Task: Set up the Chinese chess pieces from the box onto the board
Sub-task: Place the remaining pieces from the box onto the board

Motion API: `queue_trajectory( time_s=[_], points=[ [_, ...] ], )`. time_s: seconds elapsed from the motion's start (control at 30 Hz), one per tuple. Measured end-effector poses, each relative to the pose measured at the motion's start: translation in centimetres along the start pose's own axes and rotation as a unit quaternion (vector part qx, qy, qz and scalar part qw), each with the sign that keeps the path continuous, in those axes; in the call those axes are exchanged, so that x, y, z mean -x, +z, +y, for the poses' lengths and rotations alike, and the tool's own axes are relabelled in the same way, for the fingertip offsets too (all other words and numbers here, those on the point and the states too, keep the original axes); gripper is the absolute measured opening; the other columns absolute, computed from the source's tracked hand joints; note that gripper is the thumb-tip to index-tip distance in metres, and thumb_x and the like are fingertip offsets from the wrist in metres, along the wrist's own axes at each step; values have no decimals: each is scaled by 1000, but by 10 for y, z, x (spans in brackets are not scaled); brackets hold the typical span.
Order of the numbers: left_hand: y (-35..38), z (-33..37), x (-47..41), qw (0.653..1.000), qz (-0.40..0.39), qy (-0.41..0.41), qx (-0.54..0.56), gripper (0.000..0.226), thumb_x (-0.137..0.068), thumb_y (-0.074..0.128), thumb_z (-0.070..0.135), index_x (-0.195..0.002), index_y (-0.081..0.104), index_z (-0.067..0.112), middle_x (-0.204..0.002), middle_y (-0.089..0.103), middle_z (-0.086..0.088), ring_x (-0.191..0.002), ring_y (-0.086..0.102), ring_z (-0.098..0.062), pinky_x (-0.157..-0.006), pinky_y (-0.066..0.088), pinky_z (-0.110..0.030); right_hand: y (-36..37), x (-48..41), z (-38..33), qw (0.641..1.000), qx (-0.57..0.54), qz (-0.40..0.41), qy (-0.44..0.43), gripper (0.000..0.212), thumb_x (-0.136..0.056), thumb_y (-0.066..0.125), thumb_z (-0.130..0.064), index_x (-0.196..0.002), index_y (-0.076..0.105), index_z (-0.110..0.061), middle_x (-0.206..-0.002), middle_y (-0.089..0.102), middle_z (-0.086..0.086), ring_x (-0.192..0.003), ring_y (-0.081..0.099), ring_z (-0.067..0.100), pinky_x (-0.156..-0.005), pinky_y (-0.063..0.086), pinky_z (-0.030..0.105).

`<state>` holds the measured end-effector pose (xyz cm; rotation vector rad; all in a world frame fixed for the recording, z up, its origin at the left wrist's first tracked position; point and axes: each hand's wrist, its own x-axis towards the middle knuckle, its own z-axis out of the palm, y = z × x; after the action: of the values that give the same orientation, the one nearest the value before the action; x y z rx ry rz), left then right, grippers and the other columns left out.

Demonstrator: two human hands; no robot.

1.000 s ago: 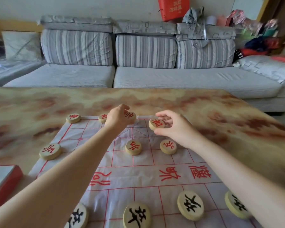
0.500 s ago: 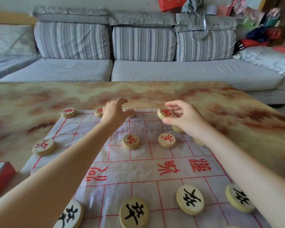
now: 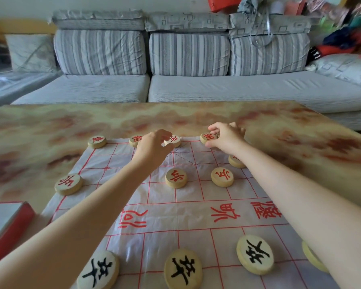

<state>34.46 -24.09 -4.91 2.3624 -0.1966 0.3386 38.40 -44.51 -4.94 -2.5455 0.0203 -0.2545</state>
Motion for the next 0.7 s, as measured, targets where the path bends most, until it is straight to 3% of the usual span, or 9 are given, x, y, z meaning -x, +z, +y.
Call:
queue_trajectory(
  time_s=[0.07, 0.23, 0.33, 0.4, 0.47, 0.53, 0.63, 0.7],
  points=[
    [0, 1, 2, 1000, 3, 6, 1, 33, -81, 65, 18, -114, 60, 12, -113, 66, -6, -106, 60, -21, -97, 45, -35, 5, -3, 0, 1000, 15, -5, 8, 51, -72, 73, -36, -119, 55, -29, -117, 62, -5, -123, 32, 22, -67, 9, 31],
    [0, 6, 5, 1000, 2, 8, 3, 31, -82, 64, 24, -112, 62, 14, -114, 66, -4, -106, 59, -20, -94, 44, -31, 2, 6, -1, 1000, 26, -14, 7, 54, -76, 70, -40, -126, 53, -27, -127, 50, 8, -129, 28, 23, -96, 19, 30],
    [-3, 5, 8, 1000, -2, 7, 5, 31, -82, 64, 25, -112, 62, 14, -114, 66, -3, -105, 59, -19, -92, 44, -28, -3, 19, -7, 1000, -2, 10, -2, 50, -78, 68, -42, -124, 54, -30, -128, 48, 11, -129, 29, 25, -100, 20, 30],
    [-9, 7, 11, 1000, -6, 6, 4, 32, -82, 64, 23, -112, 62, 14, -114, 66, -3, -106, 59, -18, -89, 43, -24, -8, 31, -15, 999, -20, 25, -15, 44, -80, 67, -38, -122, 57, -29, -123, 52, 6, -128, 31, 23, -100, 21, 29],
    [-19, 8, 17, 1000, -11, 6, 7, 31, -82, 65, 17, -112, 62, 13, -114, 66, -4, -107, 59, -18, -90, 42, -21, -15, 48, -28, 998, -37, 36, -38, 39, -81, 67, -30, -119, 60, -27, -103, 55, -12, -126, 35, 18, -101, 23, 28],
    [-34, 12, 27, 1000, -15, 4, 15, 30, -82, 64, 12, -111, 63, 13, -113, 66, -5, -105, 61, -17, -89, 41, -18, -19, 69, -43, 995, -60, 37, -64, 35, -82, 67, -26, -116, 62, -26, -85, 43, -23, -123, 39, 18, -105, 27, 30],
    [-61, 16, 48, 1000, -12, 7, 9, 27, -82, 64, 11, -109, 66, 14, -110, 68, -2, -101, 61, -14, -84, 39, -15, -21, 101, -68, 992, -75, 8, -105, 31, -82, 67, -26, -113, 64, -26, -100, 57, -11, -120, 40, 17, -99, 26, 25],
    [-83, 15, 67, 1000, -9, 0, 3, 27, -83, 63, 13, -109, 66, 16, -111, 67, 1, -101, 60, -12, -84, 38, -14, -22, 125, -86, 986, -102, -33, -131, 31, -84, 65, -24, -114, 63, -24, -104, 60, -13, -119, 42, 13, -100, 26, 23]
  ],
)
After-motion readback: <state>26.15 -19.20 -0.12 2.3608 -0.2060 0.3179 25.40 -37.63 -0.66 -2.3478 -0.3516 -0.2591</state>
